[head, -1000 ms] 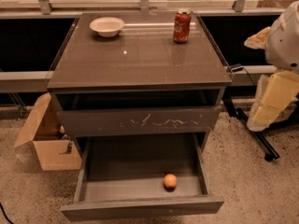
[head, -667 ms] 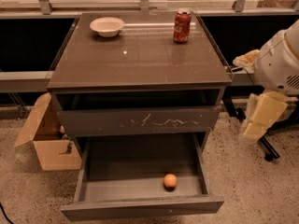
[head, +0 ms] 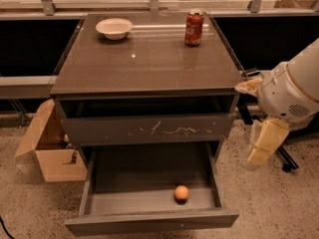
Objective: Pick orange from middle drawer and place on counter
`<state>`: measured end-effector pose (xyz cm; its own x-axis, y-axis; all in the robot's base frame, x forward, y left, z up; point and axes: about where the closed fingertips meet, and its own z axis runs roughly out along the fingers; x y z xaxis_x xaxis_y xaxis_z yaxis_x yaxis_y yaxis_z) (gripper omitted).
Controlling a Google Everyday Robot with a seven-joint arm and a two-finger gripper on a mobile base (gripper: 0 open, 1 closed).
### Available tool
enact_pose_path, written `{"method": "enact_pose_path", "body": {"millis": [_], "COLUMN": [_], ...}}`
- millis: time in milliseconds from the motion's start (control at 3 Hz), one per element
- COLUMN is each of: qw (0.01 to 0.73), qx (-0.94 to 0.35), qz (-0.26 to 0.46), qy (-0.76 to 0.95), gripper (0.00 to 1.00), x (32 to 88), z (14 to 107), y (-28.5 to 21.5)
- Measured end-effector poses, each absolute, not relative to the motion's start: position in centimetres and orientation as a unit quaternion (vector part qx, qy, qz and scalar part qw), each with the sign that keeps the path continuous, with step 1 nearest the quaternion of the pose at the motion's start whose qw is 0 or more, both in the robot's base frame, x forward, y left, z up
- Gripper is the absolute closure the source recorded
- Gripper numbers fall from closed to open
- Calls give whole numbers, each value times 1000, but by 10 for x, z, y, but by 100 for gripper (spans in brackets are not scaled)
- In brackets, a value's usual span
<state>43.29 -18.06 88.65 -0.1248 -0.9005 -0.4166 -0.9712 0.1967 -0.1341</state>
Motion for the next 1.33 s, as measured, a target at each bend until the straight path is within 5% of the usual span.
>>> {"method": "enact_pose_path", "body": {"millis": [1333], "qw": [228], "qx": [-694], "qz": [111], "qy": [674], "gripper": [0], "x": [460], "z": [709], "y": [-134]}}
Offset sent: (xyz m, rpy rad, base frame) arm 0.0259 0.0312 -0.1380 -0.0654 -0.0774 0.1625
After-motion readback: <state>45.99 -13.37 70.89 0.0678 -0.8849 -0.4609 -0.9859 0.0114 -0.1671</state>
